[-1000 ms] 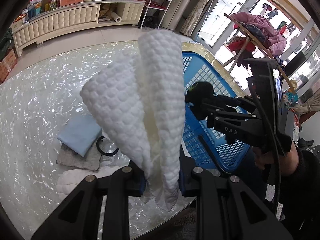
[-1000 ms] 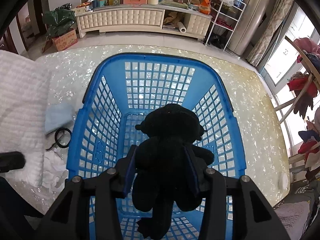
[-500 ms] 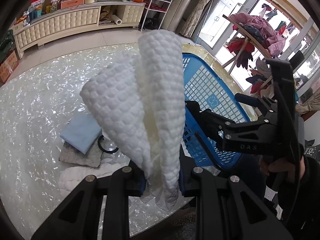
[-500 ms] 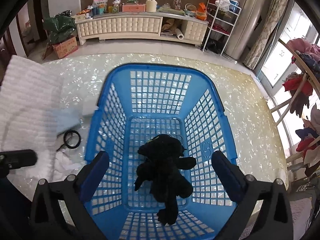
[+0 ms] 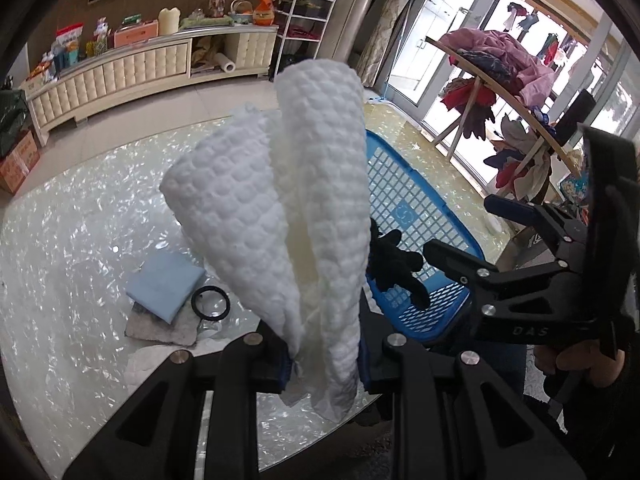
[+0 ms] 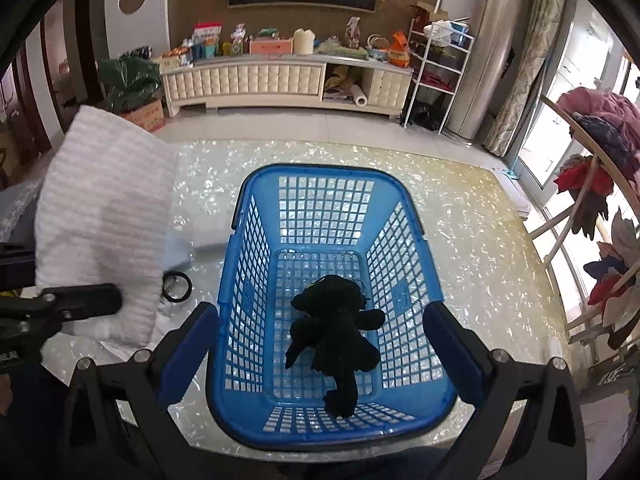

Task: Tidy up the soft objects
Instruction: 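Open the right tool to drop the plush toy into the basket, then carry the white quilted towel over the basket with the left tool and release it, then move both tools back toward the remaining cloths on the table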

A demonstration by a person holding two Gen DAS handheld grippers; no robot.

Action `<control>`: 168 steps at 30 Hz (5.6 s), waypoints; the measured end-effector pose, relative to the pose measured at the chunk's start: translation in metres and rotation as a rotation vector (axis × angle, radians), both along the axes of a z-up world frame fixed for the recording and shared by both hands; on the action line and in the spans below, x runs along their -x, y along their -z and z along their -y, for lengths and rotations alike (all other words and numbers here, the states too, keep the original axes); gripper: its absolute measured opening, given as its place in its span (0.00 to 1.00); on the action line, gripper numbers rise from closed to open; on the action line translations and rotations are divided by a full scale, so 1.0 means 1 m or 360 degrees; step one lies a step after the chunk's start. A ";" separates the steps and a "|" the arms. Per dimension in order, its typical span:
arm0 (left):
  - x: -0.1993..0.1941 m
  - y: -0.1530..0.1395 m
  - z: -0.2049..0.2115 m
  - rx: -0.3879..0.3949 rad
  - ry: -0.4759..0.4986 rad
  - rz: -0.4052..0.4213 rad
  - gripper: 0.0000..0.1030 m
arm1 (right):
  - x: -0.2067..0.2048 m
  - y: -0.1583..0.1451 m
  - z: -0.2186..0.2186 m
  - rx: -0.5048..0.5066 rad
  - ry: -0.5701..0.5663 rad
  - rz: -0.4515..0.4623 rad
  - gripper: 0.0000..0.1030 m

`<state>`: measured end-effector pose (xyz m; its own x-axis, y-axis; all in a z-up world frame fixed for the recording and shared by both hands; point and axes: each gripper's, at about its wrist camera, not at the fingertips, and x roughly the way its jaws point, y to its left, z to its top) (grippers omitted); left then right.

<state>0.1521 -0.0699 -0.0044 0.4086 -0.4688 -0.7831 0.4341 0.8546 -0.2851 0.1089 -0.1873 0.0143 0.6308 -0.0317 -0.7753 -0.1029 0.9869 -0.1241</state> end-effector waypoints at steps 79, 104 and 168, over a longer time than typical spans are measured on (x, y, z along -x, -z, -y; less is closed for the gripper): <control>-0.101 0.060 0.135 -0.0255 0.0275 -0.0043 0.74 | -0.041 0.035 0.084 -0.0171 0.0266 -0.0126 0.99; -0.040 0.008 0.070 -0.0255 0.0085 0.0149 0.89 | -0.013 -0.002 0.050 -0.0208 0.0162 -0.0013 0.99; -0.019 0.139 -0.168 -0.0167 -0.0359 -0.0473 0.87 | -0.108 0.138 -0.164 0.0066 -0.0359 -0.0482 0.93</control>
